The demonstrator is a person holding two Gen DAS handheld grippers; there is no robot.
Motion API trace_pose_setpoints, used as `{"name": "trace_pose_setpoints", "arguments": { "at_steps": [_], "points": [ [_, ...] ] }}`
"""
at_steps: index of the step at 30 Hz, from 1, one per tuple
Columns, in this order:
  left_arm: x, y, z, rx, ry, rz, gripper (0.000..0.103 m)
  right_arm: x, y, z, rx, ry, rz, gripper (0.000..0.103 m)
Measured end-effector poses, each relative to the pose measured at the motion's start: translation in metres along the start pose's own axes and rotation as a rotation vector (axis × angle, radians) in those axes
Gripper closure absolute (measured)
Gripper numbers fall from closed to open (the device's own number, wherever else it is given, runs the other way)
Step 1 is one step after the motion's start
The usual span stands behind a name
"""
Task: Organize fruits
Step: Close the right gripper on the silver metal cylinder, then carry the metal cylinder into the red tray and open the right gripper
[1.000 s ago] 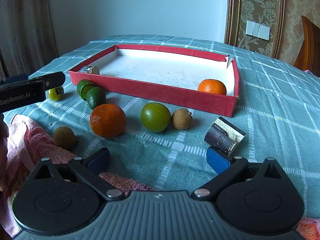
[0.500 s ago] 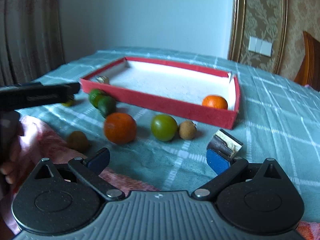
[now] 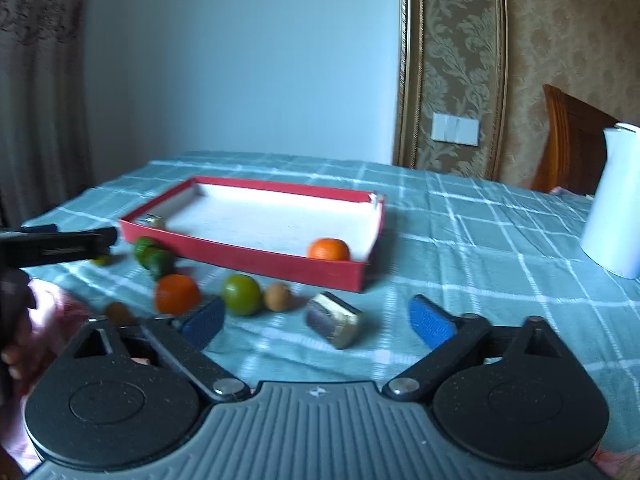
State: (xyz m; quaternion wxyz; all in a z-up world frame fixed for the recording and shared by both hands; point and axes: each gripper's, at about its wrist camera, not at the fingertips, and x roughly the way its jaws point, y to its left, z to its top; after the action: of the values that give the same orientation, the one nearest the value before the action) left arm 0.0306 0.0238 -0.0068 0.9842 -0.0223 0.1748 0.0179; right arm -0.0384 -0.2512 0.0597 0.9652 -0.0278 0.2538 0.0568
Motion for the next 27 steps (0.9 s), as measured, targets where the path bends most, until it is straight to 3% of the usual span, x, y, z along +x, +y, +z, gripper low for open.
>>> {"name": "trace_pose_setpoints", "arguments": {
  "at_steps": [2,6,8,16,20,27],
  "points": [
    [-0.001,0.0,0.0,-0.003,-0.003,0.002,0.0,0.009,-0.006,0.001,0.006,0.024,0.003,0.025],
    [-0.001,0.0,0.0,-0.004,-0.004,0.005,0.0,0.028,-0.009,-0.002,-0.013,0.064,-0.02,0.033],
    [-0.001,0.0,0.0,-0.004,-0.003,0.004,0.0,0.038,-0.009,-0.002,-0.022,0.088,-0.024,0.042],
    [-0.001,0.001,0.0,-0.003,0.0,0.002,0.0,0.063,-0.016,-0.004,-0.001,0.146,-0.007,0.047],
    [-0.001,0.0,0.0,-0.003,0.001,0.003,0.0,0.07,-0.016,-0.006,0.007,0.161,0.022,0.059],
    [0.0,0.0,0.0,0.0,0.006,-0.001,0.0,0.064,-0.015,0.004,0.017,0.104,0.019,0.059]
  ]
}}
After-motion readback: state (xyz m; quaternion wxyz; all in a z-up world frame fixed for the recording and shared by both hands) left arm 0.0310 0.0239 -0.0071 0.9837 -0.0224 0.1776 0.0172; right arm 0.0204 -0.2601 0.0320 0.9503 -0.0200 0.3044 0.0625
